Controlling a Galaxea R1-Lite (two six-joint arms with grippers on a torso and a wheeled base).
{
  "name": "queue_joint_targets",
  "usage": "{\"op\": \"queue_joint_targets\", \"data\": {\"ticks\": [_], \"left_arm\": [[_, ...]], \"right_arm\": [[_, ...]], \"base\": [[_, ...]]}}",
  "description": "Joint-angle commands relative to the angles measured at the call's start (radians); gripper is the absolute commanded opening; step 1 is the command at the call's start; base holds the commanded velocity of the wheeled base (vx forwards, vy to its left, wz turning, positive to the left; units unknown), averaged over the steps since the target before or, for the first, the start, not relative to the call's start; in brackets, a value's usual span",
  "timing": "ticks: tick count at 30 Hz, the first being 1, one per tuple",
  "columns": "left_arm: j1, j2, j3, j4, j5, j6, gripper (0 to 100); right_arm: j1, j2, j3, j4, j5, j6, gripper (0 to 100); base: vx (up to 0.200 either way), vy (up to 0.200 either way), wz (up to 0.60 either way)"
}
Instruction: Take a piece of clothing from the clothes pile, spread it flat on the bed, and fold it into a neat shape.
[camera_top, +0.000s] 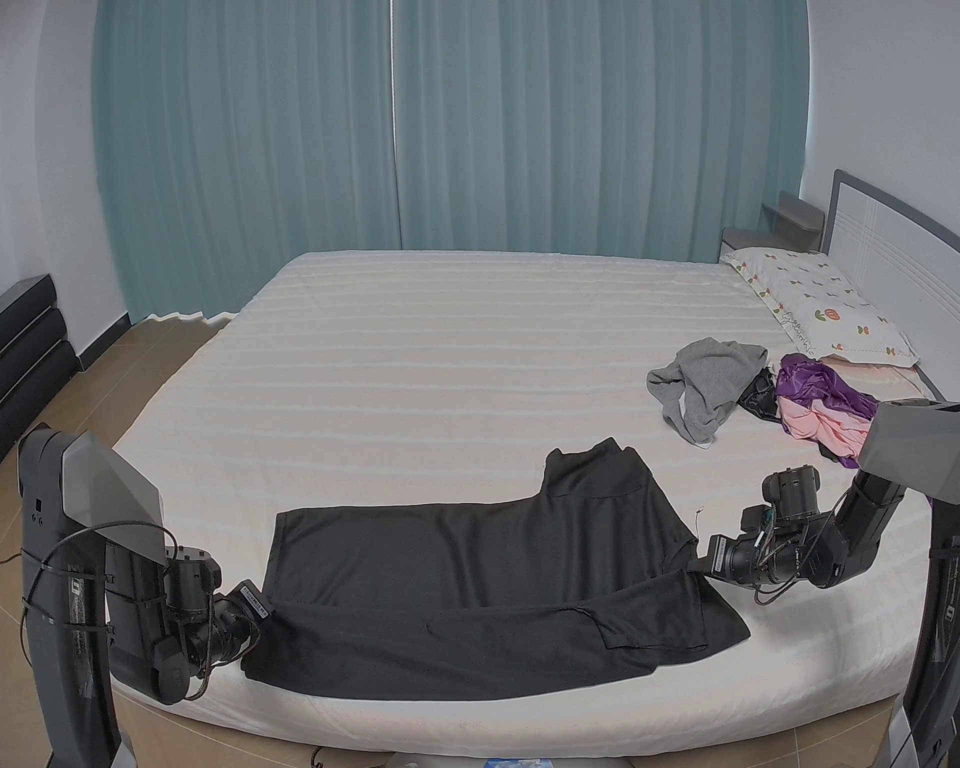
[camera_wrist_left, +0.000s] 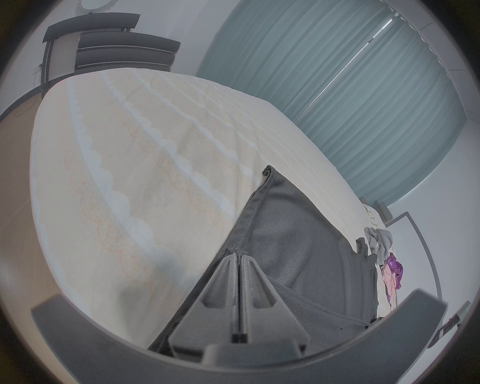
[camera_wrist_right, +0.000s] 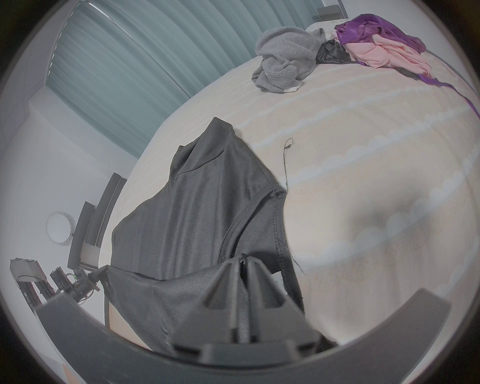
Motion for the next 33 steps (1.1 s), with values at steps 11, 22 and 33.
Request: {"op": "queue_joint_targets", "data": {"ticks": [11, 22, 33], "left_arm": [[-0.005, 0.011, -0.005, -0.016, 0.002, 0.008, 0], [-0.013, 0.011, -0.01, -0.016, 0.002, 0.008, 0], [-0.013, 0.009, -0.008, -0.016, 0.002, 0.005, 100]], "right_arm": [[-0.036, -0.034, -0.001, -0.011, -0.004, 0.015, 0], [-0.045, -0.044, 0.001, -0.009, -0.006, 0.016, 0], [-0.031, -0.032, 0.016, -0.009, -0.007, 0.006, 100]], "base": [[0.0, 0.0, 0.0], [0.0, 0.0, 0.0], [0.0, 0.0, 0.0]]}}
